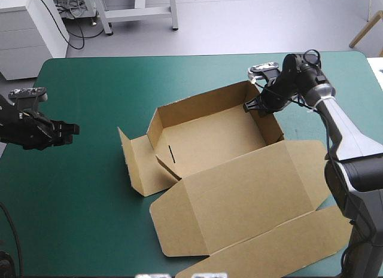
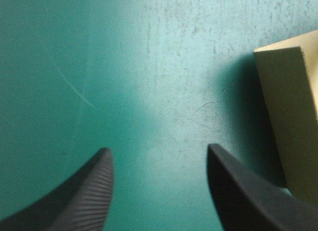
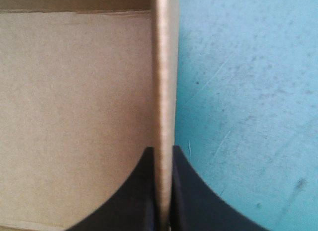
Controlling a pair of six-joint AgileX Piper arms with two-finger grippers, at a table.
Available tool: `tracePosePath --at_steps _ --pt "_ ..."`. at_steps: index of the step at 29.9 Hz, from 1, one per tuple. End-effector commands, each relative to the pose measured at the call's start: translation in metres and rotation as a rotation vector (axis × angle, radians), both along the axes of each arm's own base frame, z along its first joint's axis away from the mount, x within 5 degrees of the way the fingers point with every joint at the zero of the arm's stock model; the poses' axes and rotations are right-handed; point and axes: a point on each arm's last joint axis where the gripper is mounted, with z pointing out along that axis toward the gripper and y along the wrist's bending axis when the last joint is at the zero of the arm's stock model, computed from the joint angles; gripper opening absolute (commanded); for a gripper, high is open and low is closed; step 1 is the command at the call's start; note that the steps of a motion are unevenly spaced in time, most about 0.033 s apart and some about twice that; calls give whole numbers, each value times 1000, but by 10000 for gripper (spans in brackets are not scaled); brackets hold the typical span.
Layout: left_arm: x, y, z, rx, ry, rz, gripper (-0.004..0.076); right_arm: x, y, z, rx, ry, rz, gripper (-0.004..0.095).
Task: Fold the box
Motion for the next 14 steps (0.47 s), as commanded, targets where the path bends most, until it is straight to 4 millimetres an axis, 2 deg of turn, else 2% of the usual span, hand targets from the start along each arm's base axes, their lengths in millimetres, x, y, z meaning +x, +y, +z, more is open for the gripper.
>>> tracePosePath --at_steps 1,10,14 --pt "2 -6 15 -60 -83 8 617 -21 -14 59 82 -143 -39 -14" --pt "17 -17 15 -256 -152 35 632 -54 -59 119 231 -280 -165 -19" --pt "23 -21 16 -309 -193 14 632 -71 -70 142 326 -340 -185 -19"
